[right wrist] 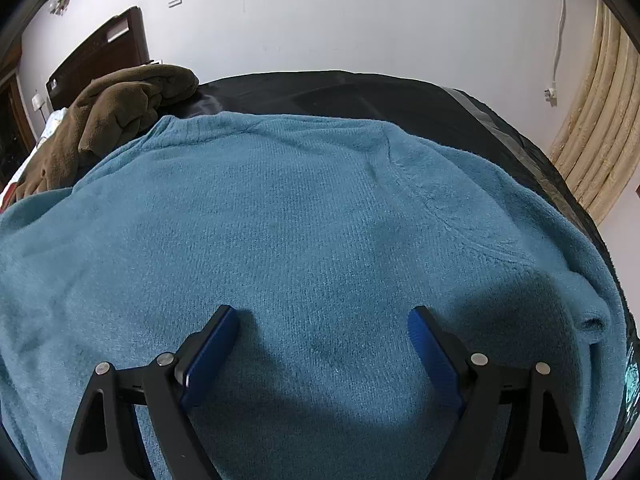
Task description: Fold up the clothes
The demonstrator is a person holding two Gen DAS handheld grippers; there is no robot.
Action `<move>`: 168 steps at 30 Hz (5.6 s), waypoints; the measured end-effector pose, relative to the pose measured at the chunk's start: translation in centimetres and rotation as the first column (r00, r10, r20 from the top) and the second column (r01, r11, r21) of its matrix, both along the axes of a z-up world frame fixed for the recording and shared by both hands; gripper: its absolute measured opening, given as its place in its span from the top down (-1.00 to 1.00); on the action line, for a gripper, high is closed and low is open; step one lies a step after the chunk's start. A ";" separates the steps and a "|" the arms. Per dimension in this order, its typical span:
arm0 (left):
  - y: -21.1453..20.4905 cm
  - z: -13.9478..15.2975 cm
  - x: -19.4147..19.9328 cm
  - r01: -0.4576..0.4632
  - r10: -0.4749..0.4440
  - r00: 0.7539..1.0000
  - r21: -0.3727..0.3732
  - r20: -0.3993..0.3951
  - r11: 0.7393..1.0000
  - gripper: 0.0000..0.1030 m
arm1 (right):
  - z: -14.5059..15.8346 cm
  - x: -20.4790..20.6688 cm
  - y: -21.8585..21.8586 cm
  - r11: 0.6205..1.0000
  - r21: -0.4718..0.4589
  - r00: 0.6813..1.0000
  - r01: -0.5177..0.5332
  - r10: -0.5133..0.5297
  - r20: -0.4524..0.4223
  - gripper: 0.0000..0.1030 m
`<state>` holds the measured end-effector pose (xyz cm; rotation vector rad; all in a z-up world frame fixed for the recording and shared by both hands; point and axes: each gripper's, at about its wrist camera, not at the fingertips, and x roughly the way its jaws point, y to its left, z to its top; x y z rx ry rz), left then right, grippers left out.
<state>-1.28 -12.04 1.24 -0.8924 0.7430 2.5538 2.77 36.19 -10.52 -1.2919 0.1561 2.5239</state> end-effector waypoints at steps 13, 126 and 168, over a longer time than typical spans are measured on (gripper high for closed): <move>6.2 2.3 -5.0 -0.030 0.020 0.999 0.223 0.049 0.974 -0.29 | 0.1 0.1 -0.3 1.000 0.013 1.000 0.004 -0.004 0.000 -0.73; 3.7 -6.2 -1.5 -0.361 0.333 0.925 0.149 0.185 0.921 -0.15 | 1.9 10.1 3.5 0.998 0.026 0.998 0.056 -0.055 -0.043 -1.00; 20.4 -7.0 3.0 -0.051 -0.053 0.945 0.306 0.323 0.951 -0.50 | 2.4 9.2 2.4 1.000 -0.026 1.000 -0.017 0.017 -0.007 -1.00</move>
